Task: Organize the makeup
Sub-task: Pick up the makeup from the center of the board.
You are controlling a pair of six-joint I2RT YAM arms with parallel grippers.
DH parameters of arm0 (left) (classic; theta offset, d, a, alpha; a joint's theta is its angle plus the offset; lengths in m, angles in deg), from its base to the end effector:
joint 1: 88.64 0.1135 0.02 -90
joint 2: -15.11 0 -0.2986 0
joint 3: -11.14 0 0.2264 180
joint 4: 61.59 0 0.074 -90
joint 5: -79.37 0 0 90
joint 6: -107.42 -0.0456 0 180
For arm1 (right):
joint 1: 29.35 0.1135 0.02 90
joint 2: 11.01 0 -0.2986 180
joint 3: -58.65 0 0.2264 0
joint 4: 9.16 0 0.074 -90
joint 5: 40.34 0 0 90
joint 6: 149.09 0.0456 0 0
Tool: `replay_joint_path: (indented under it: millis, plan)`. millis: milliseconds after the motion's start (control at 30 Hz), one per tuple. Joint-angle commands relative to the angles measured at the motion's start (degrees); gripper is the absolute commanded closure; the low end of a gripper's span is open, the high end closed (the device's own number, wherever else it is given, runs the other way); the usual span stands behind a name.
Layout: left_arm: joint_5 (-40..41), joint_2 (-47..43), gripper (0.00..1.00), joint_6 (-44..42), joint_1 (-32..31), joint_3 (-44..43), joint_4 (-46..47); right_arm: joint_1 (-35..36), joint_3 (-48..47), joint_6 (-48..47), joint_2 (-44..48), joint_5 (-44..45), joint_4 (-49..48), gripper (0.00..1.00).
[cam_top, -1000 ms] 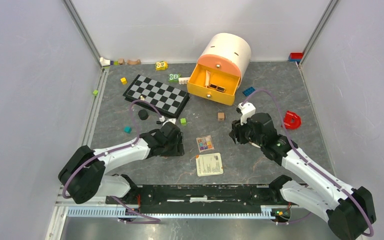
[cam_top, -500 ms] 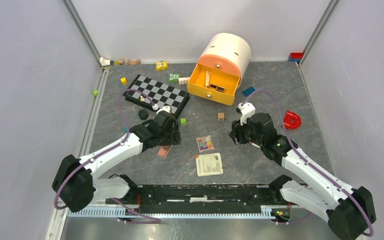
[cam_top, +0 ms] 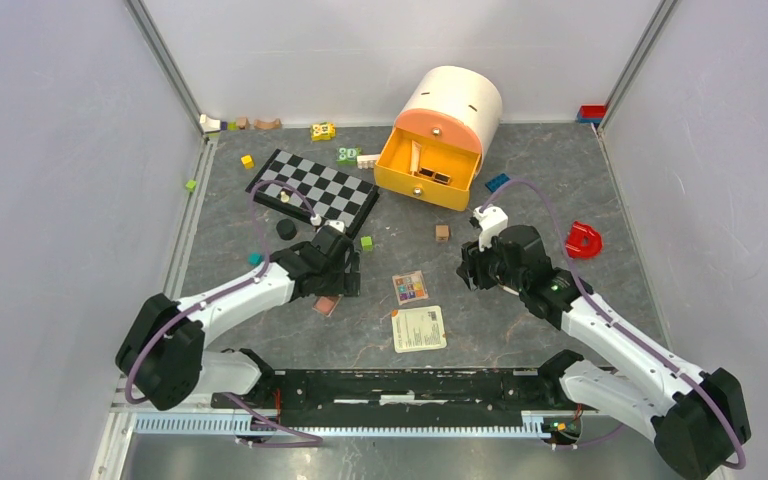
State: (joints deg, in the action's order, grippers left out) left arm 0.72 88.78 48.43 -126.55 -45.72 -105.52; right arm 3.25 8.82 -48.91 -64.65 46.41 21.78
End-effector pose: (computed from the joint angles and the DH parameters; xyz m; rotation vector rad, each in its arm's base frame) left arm 0.1718 -0.1224 0.2310 0.0894 2.6055 -0.1714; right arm 0.1394 0.0922 0.2708 -0.4634 2.1687 0.4818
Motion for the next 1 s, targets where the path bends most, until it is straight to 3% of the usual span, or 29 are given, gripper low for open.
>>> replay_joint_path:
  millis: [0, 400, 967]
  plan:
    - [3.47, 2.36, 0.05, -3.51, 0.31, 0.28, 2.00, 0.27, -0.62, -0.72, -0.01, -0.95, -0.63, 0.48]
    - [1.82, 6.53, 0.10, -3.29, 0.38, 1.26, 4.30, 0.28, -1.18, -1.08, -0.41, -1.25, 0.35, 0.48]
    - [4.07, 12.45, 0.40, -0.24, -1.95, -0.72, 0.78, 0.27, 0.19, 0.05, 0.90, -0.76, 0.31, 0.48]
